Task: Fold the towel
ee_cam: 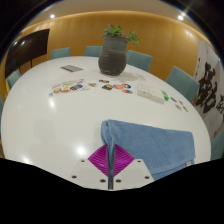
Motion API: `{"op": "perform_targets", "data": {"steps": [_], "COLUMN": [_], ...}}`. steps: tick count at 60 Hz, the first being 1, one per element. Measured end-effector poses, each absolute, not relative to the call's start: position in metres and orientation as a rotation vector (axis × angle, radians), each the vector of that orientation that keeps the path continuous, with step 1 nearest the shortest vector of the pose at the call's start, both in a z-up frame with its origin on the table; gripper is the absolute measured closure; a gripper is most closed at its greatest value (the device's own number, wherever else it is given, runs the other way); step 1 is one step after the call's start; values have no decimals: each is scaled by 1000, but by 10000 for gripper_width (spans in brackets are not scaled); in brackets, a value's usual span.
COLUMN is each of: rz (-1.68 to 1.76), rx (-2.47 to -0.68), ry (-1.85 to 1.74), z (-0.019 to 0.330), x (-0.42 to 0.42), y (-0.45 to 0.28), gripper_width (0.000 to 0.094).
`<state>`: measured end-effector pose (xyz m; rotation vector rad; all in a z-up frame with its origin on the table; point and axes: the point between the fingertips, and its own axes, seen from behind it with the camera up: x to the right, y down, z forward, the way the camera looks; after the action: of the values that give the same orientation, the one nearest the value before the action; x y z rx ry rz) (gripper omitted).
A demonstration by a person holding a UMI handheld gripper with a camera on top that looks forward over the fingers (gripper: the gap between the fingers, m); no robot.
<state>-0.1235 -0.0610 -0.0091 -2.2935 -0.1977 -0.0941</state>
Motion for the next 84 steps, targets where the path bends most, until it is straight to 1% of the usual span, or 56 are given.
{"op": "perform_targets", "data": {"steps": [6, 11, 17, 20, 22, 24, 27, 39, 40, 42, 45, 46, 47, 48, 49, 51, 52, 54, 57, 59, 64, 75, 78, 84], "rz": [105, 369, 596, 663, 681, 686, 658, 461, 445, 402, 329, 301, 268, 243, 212, 165, 148, 120, 81, 66, -13, -71, -77, -101], "rx": [-2304, -2260, -2159, -2123, -2114, -2117, -2129, -2261, -2267, -2278, -2286, -2286, -2288, -2290, -2287, -2283, -2281, -2275, -2266, -2267, -2270, -2241, -2237, -2248], "ry": [-121, -15, 68, 118, 151, 178, 209, 298, 297, 305, 299, 296, 294, 284, 284, 275, 270, 259, 238, 210, 166, 126, 128, 134], "z": [18, 66, 135, 157, 163, 163, 150, 65, 58, 54, 47, 46, 45, 42, 41, 44, 47, 53, 65, 77, 99, 156, 169, 181], "x": [-153, -194, -203, -200, -193, -179, -155, -64, -56, -50, -33, -28, -21, -9, -6, 1, 4, 7, 10, 11, 7, -36, -49, -70], "y": [-66, -70, -71, -69, -68, -67, -62, -63, -62, -65, -67, -68, -69, -70, -70, -73, -75, -80, -89, -100, -128, -209, -233, -283], "gripper_width": [891, 891, 889, 887, 885, 884, 882, 869, 858, 801, 654, 566, 503, 465, 374, 256, 223, 62, 53, 82, 79, 81, 82, 73]}}
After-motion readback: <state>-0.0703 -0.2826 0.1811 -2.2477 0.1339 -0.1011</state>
